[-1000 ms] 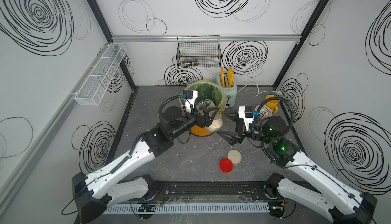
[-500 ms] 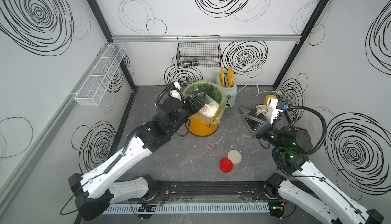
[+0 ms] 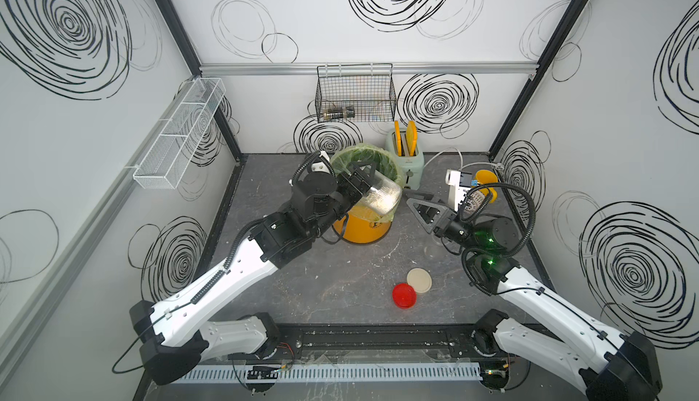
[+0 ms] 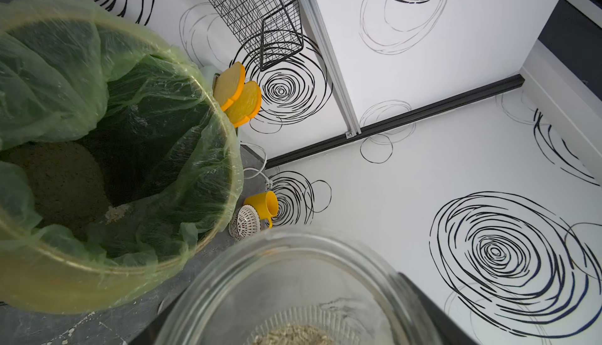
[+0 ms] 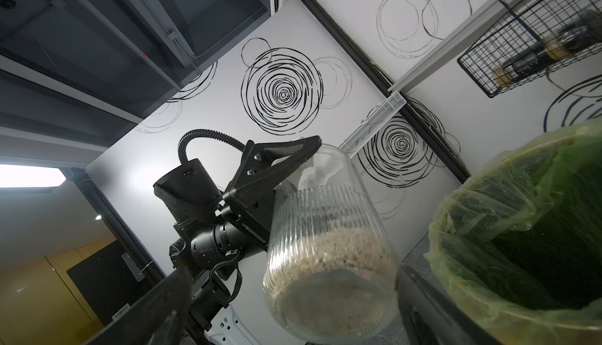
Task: Empty expired oatmeal from jars
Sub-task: Adjust the jar.
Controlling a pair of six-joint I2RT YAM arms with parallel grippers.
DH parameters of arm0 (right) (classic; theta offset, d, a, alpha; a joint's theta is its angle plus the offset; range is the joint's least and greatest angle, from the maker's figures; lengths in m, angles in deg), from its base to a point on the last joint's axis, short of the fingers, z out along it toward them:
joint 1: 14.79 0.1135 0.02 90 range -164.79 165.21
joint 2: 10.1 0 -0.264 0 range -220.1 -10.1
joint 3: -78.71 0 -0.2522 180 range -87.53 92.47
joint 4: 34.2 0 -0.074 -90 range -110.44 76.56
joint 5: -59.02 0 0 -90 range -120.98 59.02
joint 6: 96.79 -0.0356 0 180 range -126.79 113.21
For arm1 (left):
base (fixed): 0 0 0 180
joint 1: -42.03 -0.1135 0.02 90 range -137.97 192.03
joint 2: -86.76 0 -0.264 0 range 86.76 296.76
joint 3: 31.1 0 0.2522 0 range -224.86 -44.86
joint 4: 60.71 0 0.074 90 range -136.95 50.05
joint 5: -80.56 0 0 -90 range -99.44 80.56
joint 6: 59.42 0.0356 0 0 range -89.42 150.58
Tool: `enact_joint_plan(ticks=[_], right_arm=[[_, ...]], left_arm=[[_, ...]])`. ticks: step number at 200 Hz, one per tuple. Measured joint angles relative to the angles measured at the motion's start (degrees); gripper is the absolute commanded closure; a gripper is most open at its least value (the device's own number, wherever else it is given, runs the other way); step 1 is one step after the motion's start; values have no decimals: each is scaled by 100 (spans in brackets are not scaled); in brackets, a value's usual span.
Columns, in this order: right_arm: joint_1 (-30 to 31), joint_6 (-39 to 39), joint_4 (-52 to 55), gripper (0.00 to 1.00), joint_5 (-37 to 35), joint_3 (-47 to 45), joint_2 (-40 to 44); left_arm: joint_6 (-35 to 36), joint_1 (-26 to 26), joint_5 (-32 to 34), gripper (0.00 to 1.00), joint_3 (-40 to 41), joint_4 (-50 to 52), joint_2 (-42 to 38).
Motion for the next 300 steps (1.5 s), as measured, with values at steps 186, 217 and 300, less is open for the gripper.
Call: enact_joint_plan(ticks=[186, 217, 300], right_arm=[[501, 555, -662, 2, -7, 127, -911], [501, 621, -780, 0, -24, 175, -925], [522, 721, -970, 19, -114, 243, -1069]], left_arm=[[-33, 212, -87, 100, 4, -205, 52], [-39, 223, -118, 100, 48, -306, 52], [0, 262, -120, 100, 55, -476, 79]])
